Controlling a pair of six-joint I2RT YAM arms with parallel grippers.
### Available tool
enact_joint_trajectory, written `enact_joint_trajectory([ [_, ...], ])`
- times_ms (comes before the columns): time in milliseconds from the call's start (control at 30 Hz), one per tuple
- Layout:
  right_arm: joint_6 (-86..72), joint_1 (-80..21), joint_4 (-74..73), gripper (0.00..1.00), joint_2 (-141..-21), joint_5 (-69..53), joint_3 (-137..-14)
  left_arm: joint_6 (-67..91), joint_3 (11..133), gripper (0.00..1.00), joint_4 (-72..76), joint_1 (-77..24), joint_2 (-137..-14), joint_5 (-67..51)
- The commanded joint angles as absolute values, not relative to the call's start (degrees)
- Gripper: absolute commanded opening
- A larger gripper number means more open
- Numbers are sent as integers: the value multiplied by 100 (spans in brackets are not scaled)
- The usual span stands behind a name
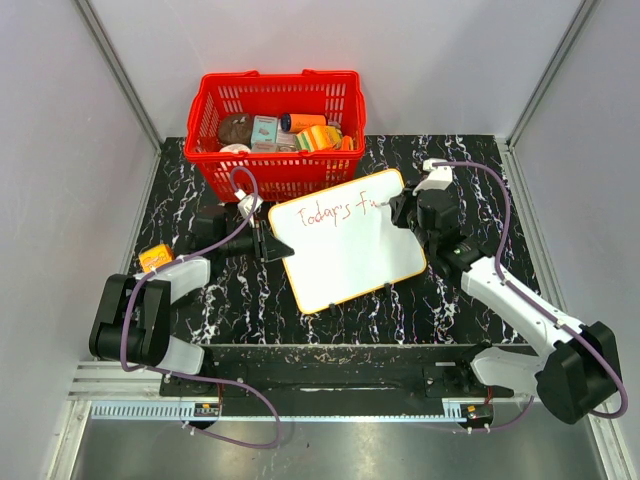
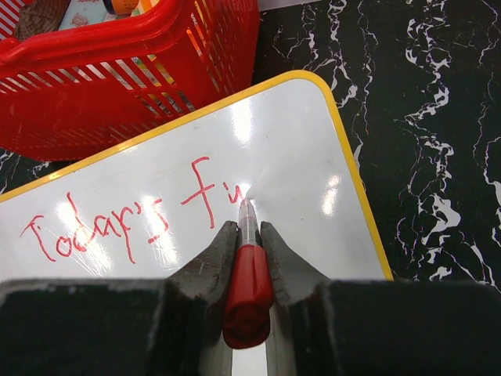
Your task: Write a sentence on the whiteboard
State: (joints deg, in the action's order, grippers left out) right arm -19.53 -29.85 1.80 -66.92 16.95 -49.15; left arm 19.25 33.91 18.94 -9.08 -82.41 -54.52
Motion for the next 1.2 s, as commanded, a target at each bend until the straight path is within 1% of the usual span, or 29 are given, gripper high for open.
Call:
enact_joint_trajectory([
  [0,-1951,-2944,149,0,-6548,1758,-4887,1239,3322,0,1767,-1055,-8235,-5001],
  [267,-1960,-2936,369,0,-6363,1951,-5124,1239,3331,0,1758,-1055,-8235,-5010],
  [600,-1925,-2900,466,0,-6802,2144,-5537,1230,3340,0,1749,-1055,-8253,-5001],
  [933,-1986,-2839,597,0,-7119,2171,-5634,1222,3340,0,1740,-1055,-8244,-5001],
  [1167,-2013,-2821,650,0,-7084,2092,-5564,1213,3340,0,1731,-1055,-8235,-5001],
])
